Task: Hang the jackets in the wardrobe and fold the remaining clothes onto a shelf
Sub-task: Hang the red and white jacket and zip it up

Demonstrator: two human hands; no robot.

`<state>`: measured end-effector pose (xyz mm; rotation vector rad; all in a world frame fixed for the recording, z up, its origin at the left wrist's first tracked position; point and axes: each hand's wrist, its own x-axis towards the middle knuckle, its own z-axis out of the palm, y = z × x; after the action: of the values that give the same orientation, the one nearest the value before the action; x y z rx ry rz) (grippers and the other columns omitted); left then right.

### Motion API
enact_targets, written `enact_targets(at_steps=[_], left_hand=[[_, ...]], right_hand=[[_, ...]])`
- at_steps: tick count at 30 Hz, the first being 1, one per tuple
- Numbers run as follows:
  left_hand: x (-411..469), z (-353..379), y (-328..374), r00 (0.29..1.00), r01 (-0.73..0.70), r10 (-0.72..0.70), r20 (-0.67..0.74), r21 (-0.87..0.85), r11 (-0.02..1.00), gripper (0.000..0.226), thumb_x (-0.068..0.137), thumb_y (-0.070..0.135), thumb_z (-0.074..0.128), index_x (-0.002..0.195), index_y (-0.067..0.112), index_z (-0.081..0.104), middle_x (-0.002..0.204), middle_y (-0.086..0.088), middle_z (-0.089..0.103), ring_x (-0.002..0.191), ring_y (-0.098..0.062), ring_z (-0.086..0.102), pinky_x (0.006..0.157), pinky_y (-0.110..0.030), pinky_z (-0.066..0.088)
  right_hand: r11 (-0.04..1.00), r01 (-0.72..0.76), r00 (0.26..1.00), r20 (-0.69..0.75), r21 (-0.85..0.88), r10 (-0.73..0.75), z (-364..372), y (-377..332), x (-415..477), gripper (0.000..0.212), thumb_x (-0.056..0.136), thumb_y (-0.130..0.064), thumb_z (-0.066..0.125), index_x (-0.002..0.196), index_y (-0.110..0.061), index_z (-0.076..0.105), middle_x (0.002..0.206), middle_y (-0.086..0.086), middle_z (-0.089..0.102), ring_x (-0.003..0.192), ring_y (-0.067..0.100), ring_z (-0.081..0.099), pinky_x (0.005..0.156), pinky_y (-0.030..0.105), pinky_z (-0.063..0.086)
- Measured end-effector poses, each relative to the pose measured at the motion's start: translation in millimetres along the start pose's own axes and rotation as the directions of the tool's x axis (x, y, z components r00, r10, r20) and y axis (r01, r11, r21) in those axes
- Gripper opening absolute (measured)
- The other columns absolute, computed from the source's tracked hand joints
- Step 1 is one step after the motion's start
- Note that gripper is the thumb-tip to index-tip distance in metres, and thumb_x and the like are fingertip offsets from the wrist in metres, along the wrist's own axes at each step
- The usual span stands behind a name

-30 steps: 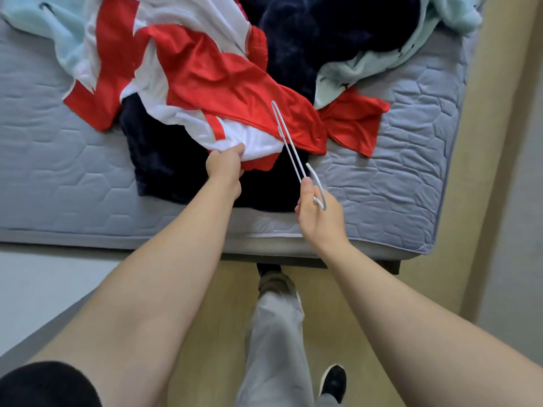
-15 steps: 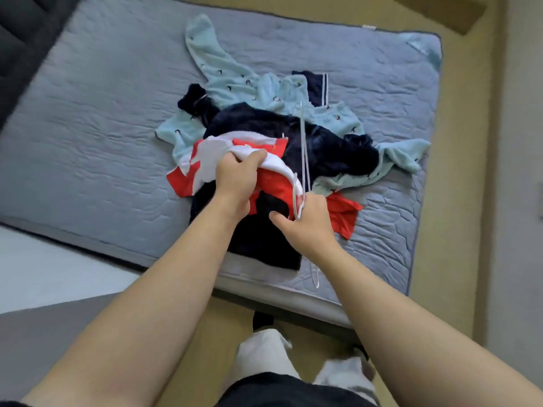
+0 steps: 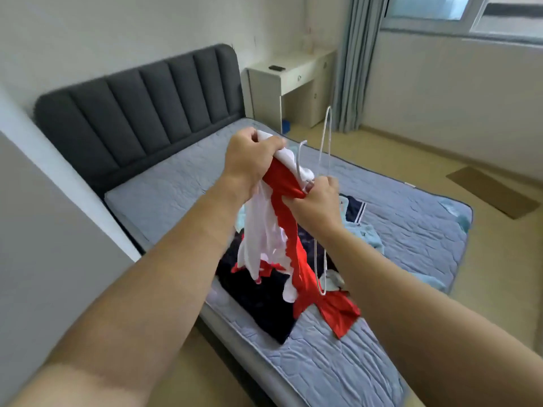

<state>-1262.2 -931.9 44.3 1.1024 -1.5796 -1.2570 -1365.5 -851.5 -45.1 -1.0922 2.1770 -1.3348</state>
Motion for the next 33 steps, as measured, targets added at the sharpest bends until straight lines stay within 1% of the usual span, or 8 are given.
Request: enact_targets(at_steps=[5, 9, 13, 18, 21, 25, 29, 33], left_hand=[[-26.3, -22.8, 44.7, 0.998, -0.029, 0.034, 0.05, -0.085, 0.996, 0.026, 0.068, 0.025, 0.079, 0.075, 0.012, 0.058, 0.073, -0.004, 0.063, 0.069, -0.019, 0.061, 0.064, -0.034, 0.052], [-33.5, -44.4, 50.1, 0.997, -0.025, 0.032, 0.066, -0.106, 0.994, 0.029, 0.077, 0.02, 0.083, 0.093, 0.013, 0.059, 0.088, -0.004, 0.065, 0.078, -0.018, 0.065, 0.064, -0.031, 0.056], [-40.0, -61.7, 38.4, 0.994, 0.037, -0.019, 0.108, -0.173, 0.984, 0.038, 0.083, 0.039, 0.082, 0.107, 0.012, 0.068, 0.107, -0.011, 0.071, 0.103, -0.03, 0.07, 0.087, -0.044, 0.061], [-48.5, -82.7, -4.8, 0.968, -0.041, 0.074, 0.24, -0.14, 0.989, 0.057, 0.079, 0.051, 0.081, 0.119, 0.014, 0.065, 0.116, -0.014, 0.071, 0.109, -0.028, 0.069, 0.091, -0.041, 0.06], [-55.3, -93.4, -43.1, 0.934, -0.062, 0.048, 0.353, 0.03, 0.998, 0.073, 0.068, 0.042, 0.091, 0.13, 0.024, 0.057, 0.122, -0.002, 0.066, 0.107, -0.014, 0.067, 0.085, -0.026, 0.057], [-63.2, -96.3, -86.1, 0.906, 0.077, -0.109, 0.408, 0.092, 0.993, 0.094, 0.058, 0.022, 0.098, 0.138, 0.019, 0.051, 0.125, -0.003, 0.06, 0.114, -0.021, 0.061, 0.095, -0.036, 0.055], [-74.3, -86.2, -115.8, 0.844, 0.074, -0.208, 0.494, 0.276, 0.958, 0.059, 0.063, 0.008, 0.083, 0.119, 0.013, 0.066, 0.112, -0.009, 0.072, 0.11, -0.028, 0.066, 0.097, -0.049, 0.055], [-77.4, -74.1, -131.0, 0.905, 0.07, -0.209, 0.371, 0.355, 0.932, 0.02, 0.089, 0.013, 0.074, 0.103, 0.0, 0.068, 0.102, -0.02, 0.07, 0.099, -0.033, 0.067, 0.094, -0.052, 0.055]], right_hand=[[0.951, 0.126, 0.97, 0.165, 0.282, -0.177, -20.5, -46.1, -22.7, 0.027, 0.072, -0.036, 0.084, 0.09, -0.039, 0.065, 0.08, -0.008, 0.071, 0.072, 0.009, 0.071, 0.059, 0.03, 0.062], [0.941, 0.119, 0.944, 0.258, 0.316, -0.206, -19.1, -57.7, -39.9, 0.016, 0.079, -0.033, 0.083, 0.087, -0.031, 0.07, 0.081, 0.001, 0.074, 0.074, 0.017, 0.074, 0.062, 0.032, 0.063], [0.981, 0.093, 0.967, 0.221, 0.172, -0.131, -8.5, -64.6, -52.3, 0.027, 0.085, -0.037, 0.077, 0.098, -0.015, 0.067, 0.084, 0.008, 0.073, 0.077, 0.026, 0.072, 0.072, 0.046, 0.063], [0.974, 0.01, 0.981, 0.185, 0.227, -0.053, -7.6, -57.4, -59.4, 0.018, 0.085, -0.019, 0.074, 0.1, -0.019, 0.063, 0.09, 0.01, 0.072, 0.082, 0.028, 0.072, 0.076, 0.05, 0.062], [0.957, -0.067, 0.982, 0.186, 0.282, 0.014, -12.9, -48.2, -59.8, 0.023, 0.083, -0.002, 0.068, 0.102, -0.013, 0.062, 0.096, 0.019, 0.071, 0.085, 0.034, 0.072, 0.076, 0.05, 0.062], [0.938, -0.111, 0.985, 0.165, 0.329, 0.058, -17.4, -36.9, -64.4, 0.025, 0.081, 0.004, 0.065, 0.099, -0.013, 0.063, 0.088, 0.013, 0.071, 0.082, 0.029, 0.072, 0.064, 0.037, 0.061], [0.865, -0.172, 0.977, 0.192, 0.47, 0.09, -17.8, -35.1, -68.1, 0.028, 0.081, 0.004, 0.062, 0.107, -0.005, 0.065, 0.09, 0.018, 0.073, 0.079, 0.03, 0.072, 0.067, 0.041, 0.063], [0.871, -0.167, 0.986, 0.102, 0.462, 0.135, -24.8, -40.5, -71.8, 0.034, 0.071, -0.002, 0.06, 0.104, -0.008, 0.062, 0.08, 0.013, 0.069, 0.069, 0.025, 0.067, 0.061, 0.038, 0.058]])
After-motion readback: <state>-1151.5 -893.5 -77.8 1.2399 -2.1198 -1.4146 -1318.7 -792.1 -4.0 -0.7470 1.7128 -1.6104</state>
